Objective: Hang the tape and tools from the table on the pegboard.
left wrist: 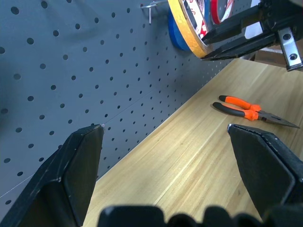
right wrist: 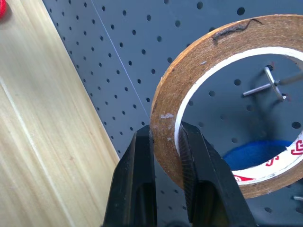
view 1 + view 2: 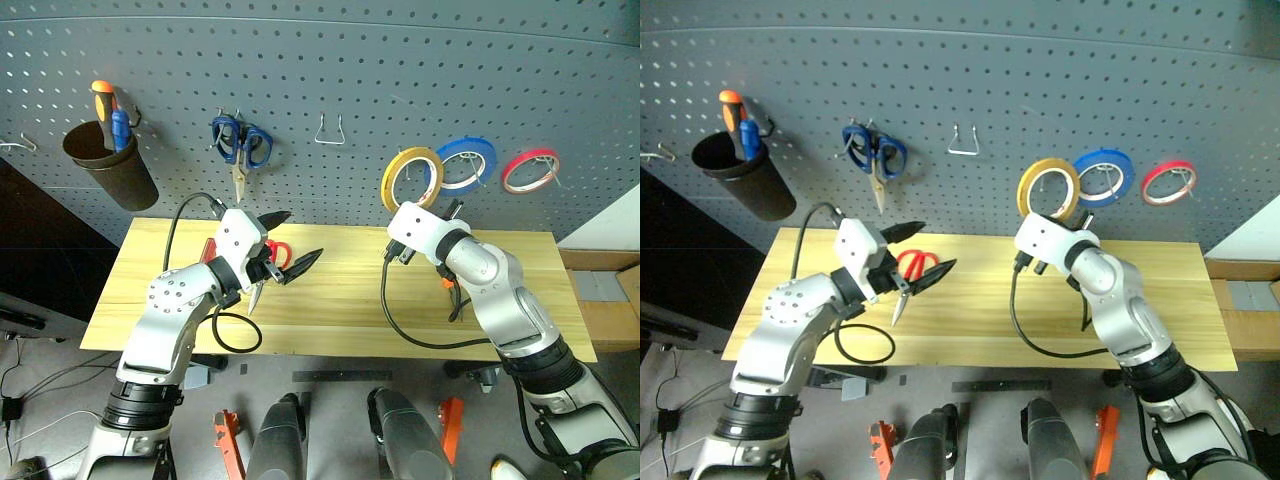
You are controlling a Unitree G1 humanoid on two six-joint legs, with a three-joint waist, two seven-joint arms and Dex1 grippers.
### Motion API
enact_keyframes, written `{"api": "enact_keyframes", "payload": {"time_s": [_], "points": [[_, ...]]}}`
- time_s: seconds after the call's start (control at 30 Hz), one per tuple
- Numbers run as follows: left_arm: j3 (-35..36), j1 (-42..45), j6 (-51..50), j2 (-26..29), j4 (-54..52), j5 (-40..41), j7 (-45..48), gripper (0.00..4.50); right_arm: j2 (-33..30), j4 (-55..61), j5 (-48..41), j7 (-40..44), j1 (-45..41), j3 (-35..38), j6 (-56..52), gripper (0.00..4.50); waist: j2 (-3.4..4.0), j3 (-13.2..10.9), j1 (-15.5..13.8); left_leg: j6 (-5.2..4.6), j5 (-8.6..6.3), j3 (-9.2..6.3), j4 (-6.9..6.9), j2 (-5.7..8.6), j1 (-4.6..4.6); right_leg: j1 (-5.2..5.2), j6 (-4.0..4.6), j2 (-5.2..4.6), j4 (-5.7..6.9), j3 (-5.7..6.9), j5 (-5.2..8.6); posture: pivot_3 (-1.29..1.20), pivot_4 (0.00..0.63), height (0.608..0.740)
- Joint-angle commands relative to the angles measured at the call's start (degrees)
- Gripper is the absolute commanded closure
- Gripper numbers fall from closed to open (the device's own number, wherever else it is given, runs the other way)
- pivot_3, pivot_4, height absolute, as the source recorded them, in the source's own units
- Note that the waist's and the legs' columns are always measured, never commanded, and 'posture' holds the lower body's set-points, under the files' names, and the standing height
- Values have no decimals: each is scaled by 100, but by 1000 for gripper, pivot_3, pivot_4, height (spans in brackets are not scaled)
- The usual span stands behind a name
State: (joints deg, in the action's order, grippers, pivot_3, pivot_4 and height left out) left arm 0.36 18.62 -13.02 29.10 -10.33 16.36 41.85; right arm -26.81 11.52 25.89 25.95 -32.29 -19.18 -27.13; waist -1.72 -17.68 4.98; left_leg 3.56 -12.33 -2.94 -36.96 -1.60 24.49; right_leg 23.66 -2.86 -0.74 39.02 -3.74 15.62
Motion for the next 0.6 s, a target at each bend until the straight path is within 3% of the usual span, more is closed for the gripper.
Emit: {"api": "enact_keyframes", "payload": {"time_s": [0.03,0.33,0.4,0.5,0.6], "points": [[8,-23,146,-22,-94,-13,-2,0,134,310,-52,-185,192,250,106,3634,0,0,0,0,0,0,0,-1,0,0,0,0,0,0,0,-126,260,740],[-1,-140,237,27,-34,-109,46,0,394,1586,-132,-93,1727,560,-674,681,0,1,-13,0,0,-2,-1,0,1,0,0,-3,1,2,0,-130,260,740],[-8,-149,248,42,13,-137,65,0,1024,1826,-428,-284,2027,951,-1398,19,-2,2,-12,0,0,-3,-2,0,1,0,0,-2,4,2,0,-133,261,740],[-48,-136,269,66,100,-169,133,0,1977,1822,-735,-680,2105,1572,-2366,19,-1,8,18,1,1,-5,-2,-5,-2,-1,2,3,9,1,-1,-143,265,740],[-122,-77,302,105,168,-199,296,0,2539,1456,-979,-1073,1690,2180,-2910,19,-2,8,18,1,1,-2,-2,-5,-4,-1,5,4,9,-1,-3,-150,265,740]]}}
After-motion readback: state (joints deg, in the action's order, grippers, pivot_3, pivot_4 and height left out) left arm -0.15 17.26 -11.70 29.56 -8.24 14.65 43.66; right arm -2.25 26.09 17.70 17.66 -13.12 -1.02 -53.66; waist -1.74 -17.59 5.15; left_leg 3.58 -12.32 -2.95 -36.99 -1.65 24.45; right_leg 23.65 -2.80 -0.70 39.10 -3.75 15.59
